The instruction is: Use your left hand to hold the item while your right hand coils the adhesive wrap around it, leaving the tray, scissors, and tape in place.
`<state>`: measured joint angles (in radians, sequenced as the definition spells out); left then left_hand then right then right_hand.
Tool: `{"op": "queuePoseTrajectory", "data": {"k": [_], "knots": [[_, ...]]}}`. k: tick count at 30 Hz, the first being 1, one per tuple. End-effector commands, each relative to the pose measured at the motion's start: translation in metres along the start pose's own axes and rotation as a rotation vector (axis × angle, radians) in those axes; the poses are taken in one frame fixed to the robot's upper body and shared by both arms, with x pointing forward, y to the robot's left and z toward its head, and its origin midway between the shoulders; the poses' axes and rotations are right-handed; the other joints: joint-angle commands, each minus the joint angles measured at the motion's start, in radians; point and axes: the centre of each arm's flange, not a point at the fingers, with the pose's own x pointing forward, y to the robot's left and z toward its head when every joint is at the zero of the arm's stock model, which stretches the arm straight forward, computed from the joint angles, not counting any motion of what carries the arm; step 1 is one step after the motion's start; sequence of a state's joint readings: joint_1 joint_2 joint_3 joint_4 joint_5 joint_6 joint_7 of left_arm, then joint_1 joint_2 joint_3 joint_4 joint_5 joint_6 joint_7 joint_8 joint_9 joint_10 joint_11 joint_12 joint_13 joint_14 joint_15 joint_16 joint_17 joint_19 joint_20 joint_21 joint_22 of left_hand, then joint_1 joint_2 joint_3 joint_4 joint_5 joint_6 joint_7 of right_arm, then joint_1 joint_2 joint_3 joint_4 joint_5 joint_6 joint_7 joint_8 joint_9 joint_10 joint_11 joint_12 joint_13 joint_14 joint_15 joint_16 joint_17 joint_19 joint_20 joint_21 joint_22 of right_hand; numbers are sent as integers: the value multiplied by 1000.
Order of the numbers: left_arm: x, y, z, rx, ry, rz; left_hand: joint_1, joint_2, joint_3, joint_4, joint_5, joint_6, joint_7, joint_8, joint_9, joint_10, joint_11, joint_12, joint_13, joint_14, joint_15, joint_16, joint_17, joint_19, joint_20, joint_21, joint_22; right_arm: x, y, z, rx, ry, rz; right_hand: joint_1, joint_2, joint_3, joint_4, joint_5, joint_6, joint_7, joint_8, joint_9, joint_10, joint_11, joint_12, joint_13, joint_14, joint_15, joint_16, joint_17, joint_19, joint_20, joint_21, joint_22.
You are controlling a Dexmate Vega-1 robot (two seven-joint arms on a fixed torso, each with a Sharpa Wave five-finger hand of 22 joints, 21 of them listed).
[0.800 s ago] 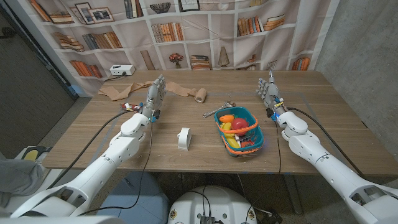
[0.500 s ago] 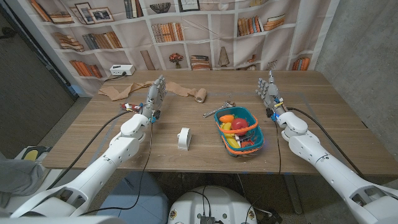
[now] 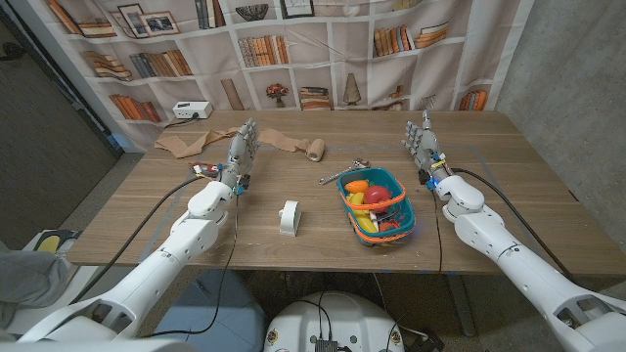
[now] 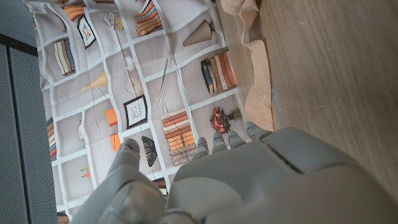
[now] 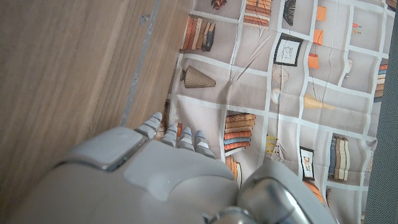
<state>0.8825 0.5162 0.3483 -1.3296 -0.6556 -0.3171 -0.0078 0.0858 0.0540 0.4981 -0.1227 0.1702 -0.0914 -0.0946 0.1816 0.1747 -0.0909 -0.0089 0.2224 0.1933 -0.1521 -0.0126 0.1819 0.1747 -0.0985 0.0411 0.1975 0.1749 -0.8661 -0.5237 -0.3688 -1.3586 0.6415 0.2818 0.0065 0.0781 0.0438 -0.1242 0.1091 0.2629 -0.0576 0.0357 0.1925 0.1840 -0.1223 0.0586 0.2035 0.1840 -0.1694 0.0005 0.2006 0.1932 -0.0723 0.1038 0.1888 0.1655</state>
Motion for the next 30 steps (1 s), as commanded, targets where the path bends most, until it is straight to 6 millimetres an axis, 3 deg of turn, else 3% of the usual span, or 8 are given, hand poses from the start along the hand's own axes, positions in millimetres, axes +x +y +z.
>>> {"op": "queuePoseTrajectory", "data": {"k": [1,20,28,30], "knots": [[-10,14,4,54,-31,50,12,3,6,0,7,2,-3,5,1,-10,-1,0,1,-10,-5,2,5,-6,-2,2,2,-3,11,5,-19,-7,14,13,-1,-4,-4,3,-6,-1,4,2,3,-3,5,5,-70,-2,3,2,2,7,2,4],[-14,24,10,173,-99,66,14,5,7,-2,6,25,2,10,1,10,0,6,2,-2,-6,5,4,-2,-3,2,2,-12,21,16,-46,14,12,17,0,-5,-6,1,-5,-3,3,2,6,-4,3,6,-69,-4,2,3,2,8,0,4],[-17,24,13,278,-112,95,14,5,7,-2,6,28,1,10,1,11,-1,6,2,-2,-8,5,4,1,-4,2,2,-12,15,13,-50,13,11,18,1,-5,-7,1,-4,-3,4,2,6,-3,3,6,-69,-5,2,3,2,8,0,4],[-18,21,10,278,-112,121,15,5,7,-3,6,29,1,10,1,11,-2,5,2,-19,-12,-2,4,-5,-9,0,2,-14,13,16,-132,6,-8,18,1,-5,-7,1,-4,-4,3,2,5,-4,2,6,-72,-7,1,3,2,7,0,4]]}}
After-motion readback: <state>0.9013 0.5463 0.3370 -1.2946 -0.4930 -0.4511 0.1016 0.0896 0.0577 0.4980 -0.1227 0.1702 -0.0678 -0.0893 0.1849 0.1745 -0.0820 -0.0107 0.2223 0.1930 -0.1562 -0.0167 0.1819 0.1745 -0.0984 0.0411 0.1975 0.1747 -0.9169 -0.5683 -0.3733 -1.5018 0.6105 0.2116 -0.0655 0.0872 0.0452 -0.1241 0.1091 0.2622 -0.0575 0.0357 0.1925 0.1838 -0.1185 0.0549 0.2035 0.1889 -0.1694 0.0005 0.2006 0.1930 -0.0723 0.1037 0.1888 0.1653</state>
